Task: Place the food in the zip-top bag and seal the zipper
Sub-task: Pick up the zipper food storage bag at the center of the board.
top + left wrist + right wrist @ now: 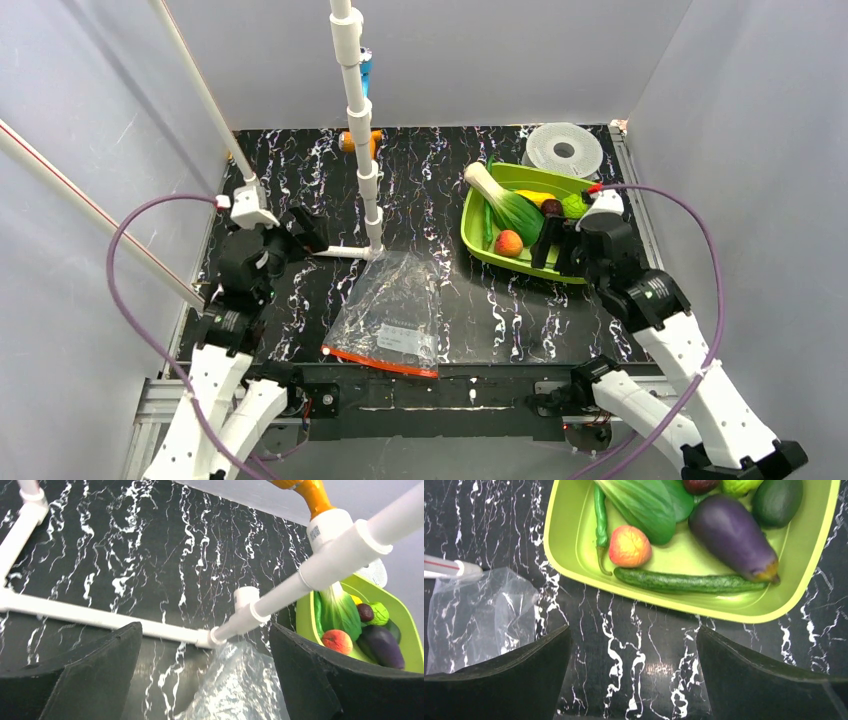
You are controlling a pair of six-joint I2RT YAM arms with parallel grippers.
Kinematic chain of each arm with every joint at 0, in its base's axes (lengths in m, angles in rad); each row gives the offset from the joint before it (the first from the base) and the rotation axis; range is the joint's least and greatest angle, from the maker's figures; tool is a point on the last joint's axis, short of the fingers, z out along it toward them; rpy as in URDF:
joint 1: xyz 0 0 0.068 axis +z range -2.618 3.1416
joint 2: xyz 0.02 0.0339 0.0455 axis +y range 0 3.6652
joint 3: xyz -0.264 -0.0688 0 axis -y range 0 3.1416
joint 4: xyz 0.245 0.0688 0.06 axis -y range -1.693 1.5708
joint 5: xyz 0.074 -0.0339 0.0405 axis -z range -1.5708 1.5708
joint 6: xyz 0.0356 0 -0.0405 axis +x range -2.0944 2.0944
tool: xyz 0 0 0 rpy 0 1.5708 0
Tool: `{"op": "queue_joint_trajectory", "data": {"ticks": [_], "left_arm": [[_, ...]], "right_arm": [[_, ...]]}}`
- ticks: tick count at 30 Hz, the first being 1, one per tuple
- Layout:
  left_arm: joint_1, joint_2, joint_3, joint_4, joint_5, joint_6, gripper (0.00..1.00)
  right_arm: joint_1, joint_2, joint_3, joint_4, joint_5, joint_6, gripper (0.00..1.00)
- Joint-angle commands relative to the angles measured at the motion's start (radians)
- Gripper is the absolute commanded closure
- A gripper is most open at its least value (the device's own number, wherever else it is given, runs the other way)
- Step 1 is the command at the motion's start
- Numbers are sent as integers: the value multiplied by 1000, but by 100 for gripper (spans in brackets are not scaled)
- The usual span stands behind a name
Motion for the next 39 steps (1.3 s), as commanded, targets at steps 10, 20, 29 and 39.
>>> {"op": "queue_joint_trajectory", "data": {"ticks": [10,20,29,39], "left_arm": [[-1,-290,41,-671,113,-268,2],[-2,-266,-16,-775,343,-380,2],[-2,-250,22,-852,332,-355,2],[-1,-236,82,-902,239,-304,2]], "right_arm": [[127,-66,-131,38,-252,73,0],[818,268,26,83,105,83,0],[1232,816,372,-53,464,-117,0],[1269,1106,523,-139,494,-233,6]]}}
